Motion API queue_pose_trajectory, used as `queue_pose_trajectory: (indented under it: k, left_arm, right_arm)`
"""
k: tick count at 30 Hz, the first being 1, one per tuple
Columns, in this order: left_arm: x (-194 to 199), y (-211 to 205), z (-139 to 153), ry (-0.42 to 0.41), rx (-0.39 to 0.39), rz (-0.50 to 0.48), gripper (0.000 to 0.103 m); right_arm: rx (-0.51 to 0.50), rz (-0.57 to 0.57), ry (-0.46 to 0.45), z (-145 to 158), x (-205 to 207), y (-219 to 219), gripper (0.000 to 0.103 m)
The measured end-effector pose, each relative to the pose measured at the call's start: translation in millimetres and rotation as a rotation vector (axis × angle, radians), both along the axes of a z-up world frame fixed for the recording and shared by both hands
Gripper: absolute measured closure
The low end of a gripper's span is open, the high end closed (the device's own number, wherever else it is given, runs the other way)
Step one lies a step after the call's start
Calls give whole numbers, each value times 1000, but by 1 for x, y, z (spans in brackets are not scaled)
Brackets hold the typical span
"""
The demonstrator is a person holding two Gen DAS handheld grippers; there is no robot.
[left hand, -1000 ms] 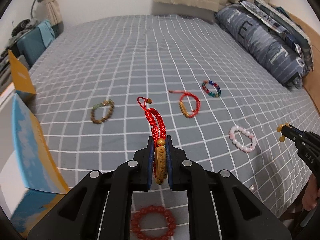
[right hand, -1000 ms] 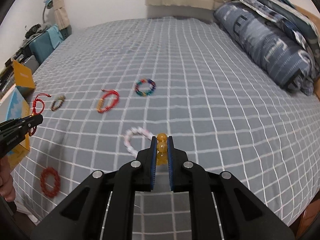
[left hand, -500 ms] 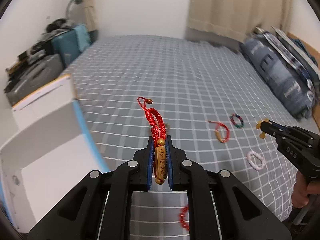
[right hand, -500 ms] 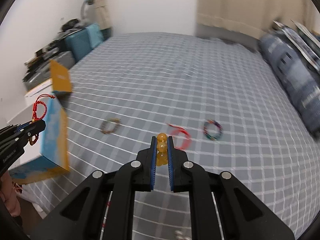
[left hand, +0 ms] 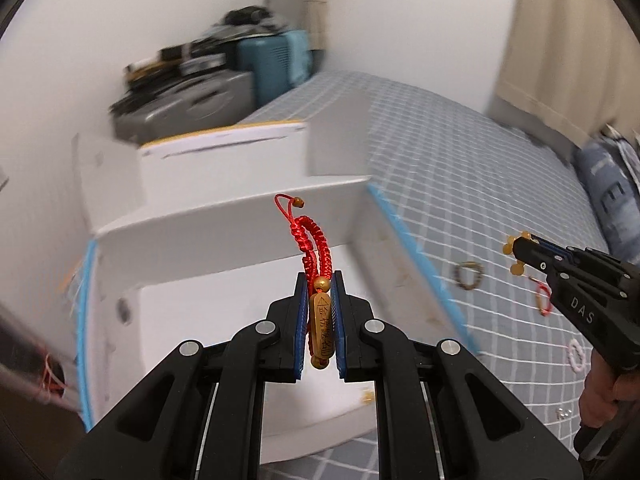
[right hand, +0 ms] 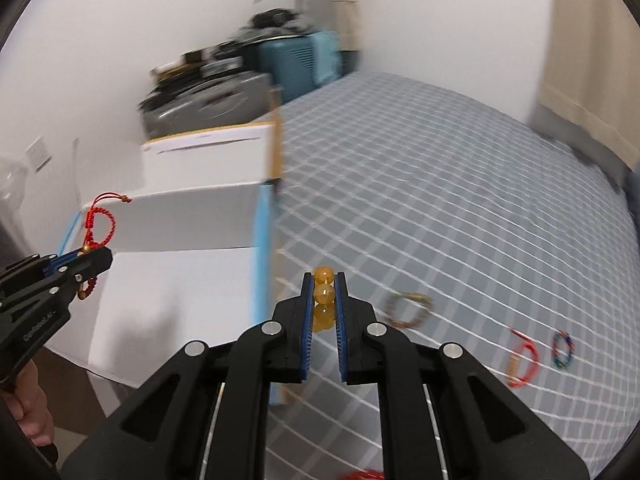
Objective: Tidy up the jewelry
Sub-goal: 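Carry both items into the white box and open both tools, then move both tools away from the box back over the bed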
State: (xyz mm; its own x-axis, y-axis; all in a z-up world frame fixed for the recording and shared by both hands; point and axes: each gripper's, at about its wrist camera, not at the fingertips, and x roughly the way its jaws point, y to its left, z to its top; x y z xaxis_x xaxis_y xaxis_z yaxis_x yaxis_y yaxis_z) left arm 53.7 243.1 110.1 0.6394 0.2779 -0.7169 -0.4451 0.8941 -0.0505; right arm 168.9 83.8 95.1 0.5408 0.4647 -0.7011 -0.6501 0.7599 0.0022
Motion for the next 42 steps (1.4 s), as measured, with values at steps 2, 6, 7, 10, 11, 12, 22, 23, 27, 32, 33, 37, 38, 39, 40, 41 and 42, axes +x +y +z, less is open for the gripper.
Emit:
queue_pose_trajectory:
  k: [2,6,7,10,11,12,22,23,27,32,33,37,38,39,40,41,42]
  left_arm:
    - [-10,16,-8,16,-10,36,92]
    - [-27,49,-26,47,-40,106,92]
    - [-32,57,-32,56,-52,124,92]
    - [-41,71,-43,82,-71,150,92]
    - [-43,76,-48,91,-81,159,92]
    - [-45,71,-51,98,-83,162,92]
    - [-47,89,-85,198,-151,195,92]
    - [-47,89,-86,205,-156,194,92]
    - [-46,92,-89,220,-158,196,91]
    - [-51,91,-81,197,-156,218,53]
    - [-54,89,-76,180,-134,224,46]
    - [-59,82,-56,143,-82,236,22]
    - [-59,81,-53,135,-82,236,16]
    - [-60,79,-48,122,-77,233,14]
    - [-60,77,-44,114,-63,232,11]
    - [-60,75,-40,111,-49,233,8]
    - [-58,75,-37,107,-43,233,7]
  right_arm:
    - [-13,46,7,-9,-7,26,94]
    - [-38,106,27,-29,-18,62,94]
    - [-47,121,38,-36,-20,73,94]
    - [-70,147,69,-52,-26,90,94]
    - [-82,151,82,-59,-27,95,94]
    - [-94,156,96,-66,-27,101,94]
    - [-213,124,190,-108,-24,127,94]
    - [-221,120,194,-110,-24,128,94]
    - [-218,120,208,-110,-23,129,91]
    - [-183,133,201,-99,-25,126,57]
    - [-174,133,194,-95,-27,124,51]
    - [-124,140,131,-69,-35,114,30]
    - [-116,136,117,-64,-37,110,26]
    - [-104,132,103,-57,-38,105,21]
    - [-90,128,95,-51,-38,100,19]
    - [-80,122,89,-47,-38,96,15]
    - [-70,115,84,-42,-37,92,12]
